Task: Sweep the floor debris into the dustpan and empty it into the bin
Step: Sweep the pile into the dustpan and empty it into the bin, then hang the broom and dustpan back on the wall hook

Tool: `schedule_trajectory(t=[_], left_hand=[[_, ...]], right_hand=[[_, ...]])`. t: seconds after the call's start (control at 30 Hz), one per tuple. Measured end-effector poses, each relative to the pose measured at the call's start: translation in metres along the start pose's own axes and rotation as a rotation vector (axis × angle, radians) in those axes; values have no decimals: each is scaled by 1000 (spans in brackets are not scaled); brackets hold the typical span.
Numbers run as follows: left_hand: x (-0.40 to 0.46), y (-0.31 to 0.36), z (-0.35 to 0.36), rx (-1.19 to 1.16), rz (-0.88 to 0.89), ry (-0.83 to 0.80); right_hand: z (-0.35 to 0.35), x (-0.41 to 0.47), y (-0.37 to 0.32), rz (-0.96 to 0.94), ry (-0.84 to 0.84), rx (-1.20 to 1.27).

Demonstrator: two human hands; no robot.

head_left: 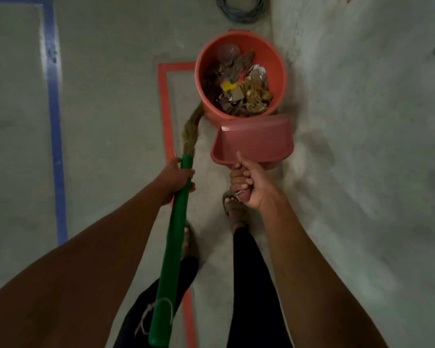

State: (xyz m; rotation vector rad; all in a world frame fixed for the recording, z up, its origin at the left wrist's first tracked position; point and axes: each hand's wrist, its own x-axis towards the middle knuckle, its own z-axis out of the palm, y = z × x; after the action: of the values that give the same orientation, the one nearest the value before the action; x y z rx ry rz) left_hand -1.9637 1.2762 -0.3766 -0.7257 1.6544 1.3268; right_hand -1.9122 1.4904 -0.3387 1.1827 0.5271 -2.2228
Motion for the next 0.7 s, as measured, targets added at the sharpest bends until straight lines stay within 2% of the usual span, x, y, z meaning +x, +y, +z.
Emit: schedule_trajectory(t=[0.13, 0.4, 0.7], left_hand=[[-60, -13, -8, 23, 4, -24], [-153, -51, 8, 135, 10, -97], [-239, -116, 47, 264, 95, -228]], right_hand=[[2, -51, 51, 6, 2, 51], [-3, -147, 127, -81, 92, -1], [-62, -246, 229, -230, 75, 117]])
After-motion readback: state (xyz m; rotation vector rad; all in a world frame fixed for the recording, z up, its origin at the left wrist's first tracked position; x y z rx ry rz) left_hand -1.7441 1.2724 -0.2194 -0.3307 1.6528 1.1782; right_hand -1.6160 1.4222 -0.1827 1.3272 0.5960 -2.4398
